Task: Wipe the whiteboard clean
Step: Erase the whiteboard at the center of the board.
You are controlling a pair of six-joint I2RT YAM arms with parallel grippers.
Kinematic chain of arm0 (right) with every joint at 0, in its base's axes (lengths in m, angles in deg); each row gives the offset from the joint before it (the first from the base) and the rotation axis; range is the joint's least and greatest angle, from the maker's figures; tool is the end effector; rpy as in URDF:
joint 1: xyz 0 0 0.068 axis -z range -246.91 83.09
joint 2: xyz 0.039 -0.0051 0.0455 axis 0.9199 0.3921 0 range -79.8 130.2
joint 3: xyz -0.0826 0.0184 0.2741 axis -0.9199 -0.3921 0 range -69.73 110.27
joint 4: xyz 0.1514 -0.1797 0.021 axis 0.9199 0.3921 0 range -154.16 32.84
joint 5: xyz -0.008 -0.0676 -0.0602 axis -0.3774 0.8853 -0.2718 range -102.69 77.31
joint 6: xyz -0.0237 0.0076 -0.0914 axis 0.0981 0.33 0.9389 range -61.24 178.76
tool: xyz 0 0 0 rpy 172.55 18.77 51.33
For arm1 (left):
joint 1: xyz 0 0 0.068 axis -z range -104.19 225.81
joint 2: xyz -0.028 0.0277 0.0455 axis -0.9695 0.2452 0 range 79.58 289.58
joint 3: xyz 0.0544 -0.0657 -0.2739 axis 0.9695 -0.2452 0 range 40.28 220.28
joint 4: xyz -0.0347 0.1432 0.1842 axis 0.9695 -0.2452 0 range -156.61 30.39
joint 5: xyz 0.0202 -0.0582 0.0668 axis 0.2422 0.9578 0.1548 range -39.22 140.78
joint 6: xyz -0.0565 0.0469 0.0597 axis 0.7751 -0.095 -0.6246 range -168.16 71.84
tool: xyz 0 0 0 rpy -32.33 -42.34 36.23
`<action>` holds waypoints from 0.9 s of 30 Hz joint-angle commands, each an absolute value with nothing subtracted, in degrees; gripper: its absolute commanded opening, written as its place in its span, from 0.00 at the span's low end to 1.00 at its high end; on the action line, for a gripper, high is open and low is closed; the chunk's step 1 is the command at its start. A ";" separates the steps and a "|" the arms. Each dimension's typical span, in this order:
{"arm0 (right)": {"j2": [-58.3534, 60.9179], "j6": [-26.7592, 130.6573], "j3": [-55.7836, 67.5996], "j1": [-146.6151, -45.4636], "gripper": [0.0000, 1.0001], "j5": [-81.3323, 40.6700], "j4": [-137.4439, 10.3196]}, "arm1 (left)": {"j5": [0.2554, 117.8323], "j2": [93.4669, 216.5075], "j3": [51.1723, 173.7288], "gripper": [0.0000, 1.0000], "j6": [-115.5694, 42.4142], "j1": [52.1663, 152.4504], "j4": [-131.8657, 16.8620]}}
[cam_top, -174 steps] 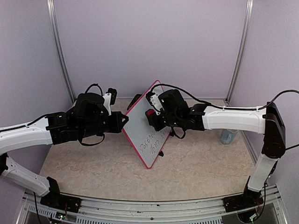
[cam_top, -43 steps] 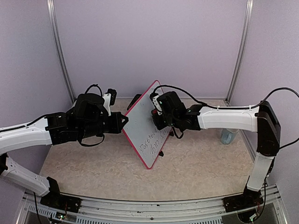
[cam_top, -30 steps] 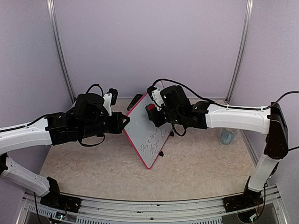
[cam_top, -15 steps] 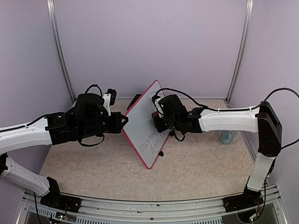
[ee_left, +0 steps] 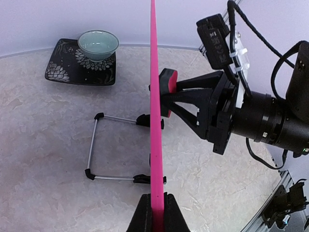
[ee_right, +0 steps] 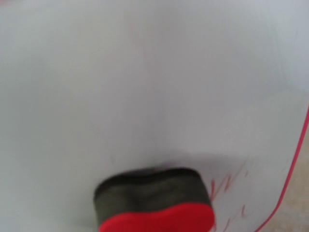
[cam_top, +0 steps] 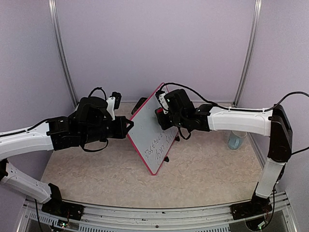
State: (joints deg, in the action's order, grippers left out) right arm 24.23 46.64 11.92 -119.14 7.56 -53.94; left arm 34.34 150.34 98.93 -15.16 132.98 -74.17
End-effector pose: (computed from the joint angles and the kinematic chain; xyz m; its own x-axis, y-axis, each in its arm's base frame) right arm 0.2938 0.3308 0.2731 -0.4408 -0.2473 -0.8629 -0.4812 0.8766 -0.0054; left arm 0.1791 -0.2330 0.3195 -0.5683 -0.0825 -0.8187 0.4284 0.8198 -0.3800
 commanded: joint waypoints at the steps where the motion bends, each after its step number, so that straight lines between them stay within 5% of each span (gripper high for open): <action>1: 24.12 48.02 15.01 -119.32 0.25 7.95 -54.82 | 39.00 150.02 98.62 0.00 -17.35 134.34 -73.75; 14: 31.57 46.67 15.01 -117.43 0.25 8.74 -53.53 | 38.39 149.10 98.51 0.00 -17.47 134.34 -74.63; 27: 21.75 48.33 16.04 -117.71 0.25 1.30 -55.70 | 38.45 150.26 99.67 0.00 -18.15 134.34 -74.41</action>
